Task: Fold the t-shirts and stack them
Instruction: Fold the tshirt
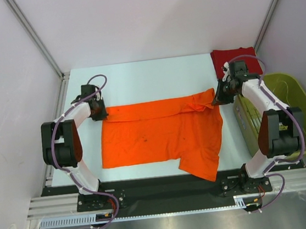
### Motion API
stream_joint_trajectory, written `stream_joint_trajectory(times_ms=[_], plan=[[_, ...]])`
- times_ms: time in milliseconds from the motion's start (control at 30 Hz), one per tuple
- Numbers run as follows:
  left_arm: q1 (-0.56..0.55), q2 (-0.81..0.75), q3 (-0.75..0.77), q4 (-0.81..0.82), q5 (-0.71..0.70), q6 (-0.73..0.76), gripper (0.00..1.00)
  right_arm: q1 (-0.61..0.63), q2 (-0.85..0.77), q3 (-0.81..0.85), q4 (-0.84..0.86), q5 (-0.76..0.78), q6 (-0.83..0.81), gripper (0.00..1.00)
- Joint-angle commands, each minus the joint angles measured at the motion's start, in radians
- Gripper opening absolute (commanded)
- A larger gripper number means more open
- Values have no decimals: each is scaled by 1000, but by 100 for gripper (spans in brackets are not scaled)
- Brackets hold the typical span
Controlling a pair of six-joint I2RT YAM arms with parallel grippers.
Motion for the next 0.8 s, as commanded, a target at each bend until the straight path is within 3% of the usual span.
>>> stream_joint_trajectory(times_ms=[0, 33, 67, 133, 167, 233, 367, 433, 533, 667, 767], plan=[[10, 23, 28, -2, -27, 18, 7, -1, -8, -12, -11, 37, -35, 3], [10, 32, 38, -19, -30, 8, 15, -1, -7, -15, -20, 55, -41, 6], [10, 42, 51, -78, -68, -6, 32, -1, -4, -4, -59, 86, -45, 16], [10, 8, 30, -102, -99, -43, 39, 2, -14, 26, -115, 194, -73, 23], [10, -66, 2, -88, -119, -55, 51, 17, -34, 37, -132, 239, -87, 33], [10, -134, -47, -82, -146, -78, 61, 61, -103, 46, -129, 327, -108, 46], [10, -195, -43, -24, -4, -107, 57, 94, -97, 58, -20, 259, -38, 58], [10, -146, -17, 5, 108, -138, 54, 86, -24, 77, 72, 128, 37, 59], [7, -21, 67, 10, 212, -152, 49, 95, 67, 126, 179, 71, 137, 59], [7, 85, 152, 27, 291, -153, 48, 127, 241, 279, 125, 170, 134, 58], [8, 160, 227, 26, 332, -155, 48, 141, 329, 402, 14, 381, 108, 59]])
